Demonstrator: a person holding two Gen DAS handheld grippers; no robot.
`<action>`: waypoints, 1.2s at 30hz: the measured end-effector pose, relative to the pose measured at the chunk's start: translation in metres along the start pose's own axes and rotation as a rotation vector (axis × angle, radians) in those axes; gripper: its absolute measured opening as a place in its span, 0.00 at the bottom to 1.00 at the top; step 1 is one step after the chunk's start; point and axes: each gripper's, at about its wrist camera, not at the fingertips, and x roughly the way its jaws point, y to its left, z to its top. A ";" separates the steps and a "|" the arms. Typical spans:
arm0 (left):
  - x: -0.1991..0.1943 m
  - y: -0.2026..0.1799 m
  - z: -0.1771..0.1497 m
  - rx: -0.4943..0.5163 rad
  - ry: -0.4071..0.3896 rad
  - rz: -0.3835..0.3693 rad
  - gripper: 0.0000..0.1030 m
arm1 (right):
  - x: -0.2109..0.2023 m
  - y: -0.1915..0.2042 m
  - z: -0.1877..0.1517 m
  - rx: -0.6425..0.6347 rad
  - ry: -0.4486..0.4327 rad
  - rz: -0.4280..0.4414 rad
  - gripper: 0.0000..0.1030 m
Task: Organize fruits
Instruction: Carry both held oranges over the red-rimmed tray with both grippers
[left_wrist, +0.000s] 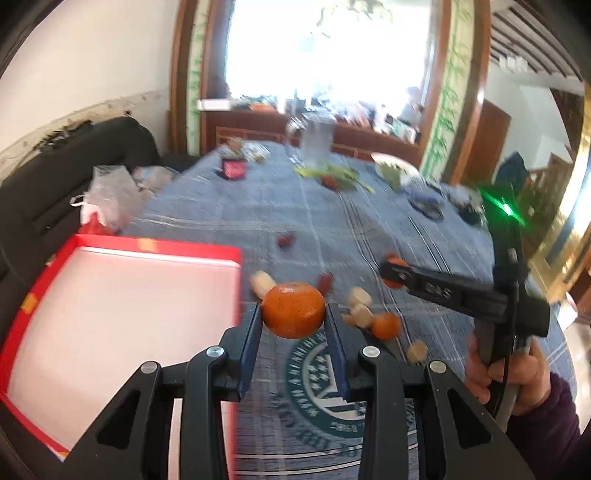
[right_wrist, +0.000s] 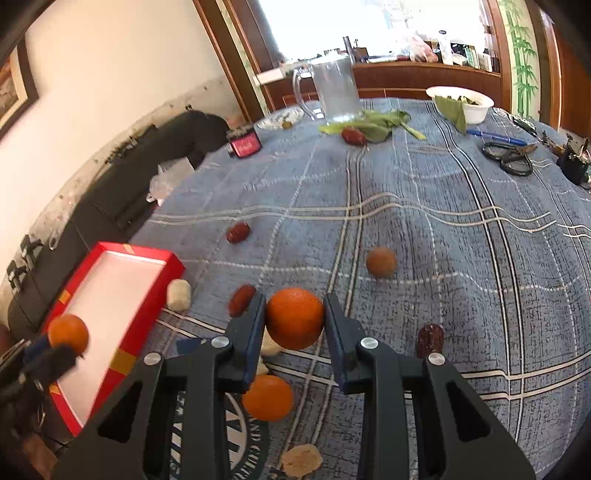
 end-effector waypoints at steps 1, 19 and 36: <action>-0.005 0.006 0.002 -0.009 -0.017 0.013 0.33 | -0.002 0.001 0.001 0.000 -0.012 0.006 0.33; -0.032 0.129 -0.006 -0.194 -0.076 0.302 0.33 | 0.006 0.159 0.004 -0.177 -0.028 0.210 0.33; -0.013 0.179 -0.016 -0.229 0.041 0.344 0.33 | 0.070 0.211 -0.003 -0.233 0.113 0.165 0.33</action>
